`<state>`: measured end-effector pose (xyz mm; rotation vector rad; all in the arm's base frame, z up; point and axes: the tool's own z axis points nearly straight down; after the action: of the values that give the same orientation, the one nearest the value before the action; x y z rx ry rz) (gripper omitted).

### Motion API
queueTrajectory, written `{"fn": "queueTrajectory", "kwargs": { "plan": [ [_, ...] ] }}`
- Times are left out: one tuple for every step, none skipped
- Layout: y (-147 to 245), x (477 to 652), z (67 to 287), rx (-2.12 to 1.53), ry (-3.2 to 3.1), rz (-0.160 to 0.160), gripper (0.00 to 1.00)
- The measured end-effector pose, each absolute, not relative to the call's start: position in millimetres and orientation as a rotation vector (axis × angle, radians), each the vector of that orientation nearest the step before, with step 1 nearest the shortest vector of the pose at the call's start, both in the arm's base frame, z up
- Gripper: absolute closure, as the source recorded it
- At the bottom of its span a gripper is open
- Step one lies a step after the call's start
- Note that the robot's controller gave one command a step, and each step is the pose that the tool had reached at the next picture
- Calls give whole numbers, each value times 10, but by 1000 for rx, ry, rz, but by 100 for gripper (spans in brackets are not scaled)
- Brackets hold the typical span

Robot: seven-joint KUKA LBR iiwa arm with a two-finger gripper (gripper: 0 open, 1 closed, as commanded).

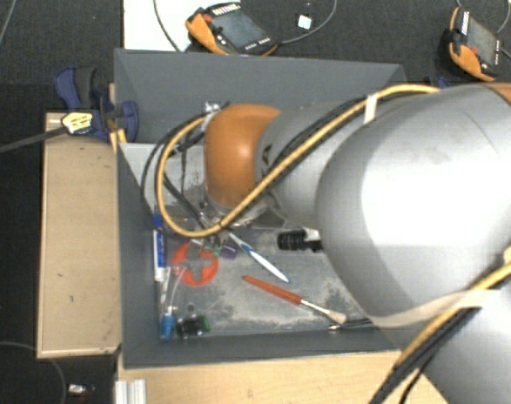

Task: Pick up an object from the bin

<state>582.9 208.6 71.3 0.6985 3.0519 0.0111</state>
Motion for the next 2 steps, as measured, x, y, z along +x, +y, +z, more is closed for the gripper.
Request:
{"fn": "queueTrajectory", "kwargs": {
  "plan": [
    [2081, 5825, 792, 698, 3052, 11, 100],
    [2070, 5803, 1085, 698, 3060, 3, 100]
  ]
}}
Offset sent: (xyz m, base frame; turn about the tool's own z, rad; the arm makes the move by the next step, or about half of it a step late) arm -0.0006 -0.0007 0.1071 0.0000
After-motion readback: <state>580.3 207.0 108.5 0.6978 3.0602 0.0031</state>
